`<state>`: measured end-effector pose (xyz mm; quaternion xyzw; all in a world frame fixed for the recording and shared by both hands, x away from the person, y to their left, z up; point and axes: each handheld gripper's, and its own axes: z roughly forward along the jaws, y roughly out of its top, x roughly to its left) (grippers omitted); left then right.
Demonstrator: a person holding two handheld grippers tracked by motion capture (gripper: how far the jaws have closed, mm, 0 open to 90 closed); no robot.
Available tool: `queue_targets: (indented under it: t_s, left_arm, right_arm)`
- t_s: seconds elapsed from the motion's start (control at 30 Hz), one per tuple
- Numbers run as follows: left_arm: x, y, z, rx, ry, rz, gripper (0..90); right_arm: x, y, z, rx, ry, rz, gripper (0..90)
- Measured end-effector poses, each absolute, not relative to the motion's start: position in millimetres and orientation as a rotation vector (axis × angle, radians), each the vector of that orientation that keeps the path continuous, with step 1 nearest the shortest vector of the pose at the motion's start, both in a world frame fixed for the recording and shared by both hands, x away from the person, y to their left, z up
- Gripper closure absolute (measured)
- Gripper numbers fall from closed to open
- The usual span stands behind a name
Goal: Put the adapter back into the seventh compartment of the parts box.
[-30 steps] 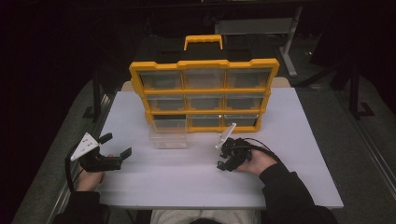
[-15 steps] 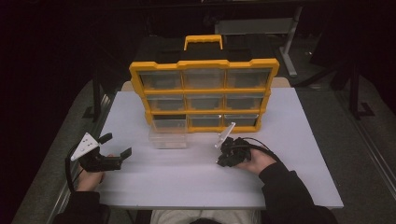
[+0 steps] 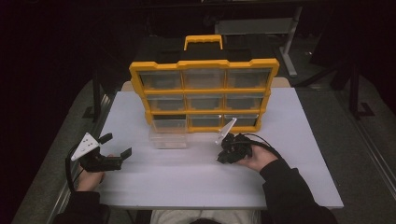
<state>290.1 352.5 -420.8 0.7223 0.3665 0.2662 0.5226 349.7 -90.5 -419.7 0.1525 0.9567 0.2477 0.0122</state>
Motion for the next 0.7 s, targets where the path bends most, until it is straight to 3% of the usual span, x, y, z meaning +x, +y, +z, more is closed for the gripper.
queue_targets:
  t_s: [0.7]
  left_arm:
    - [290,352,-421,1.730,0.879,0.637,0.0]
  right_arm:
    - [352,-99,-389,0.477,2.938,0.822,74.9]
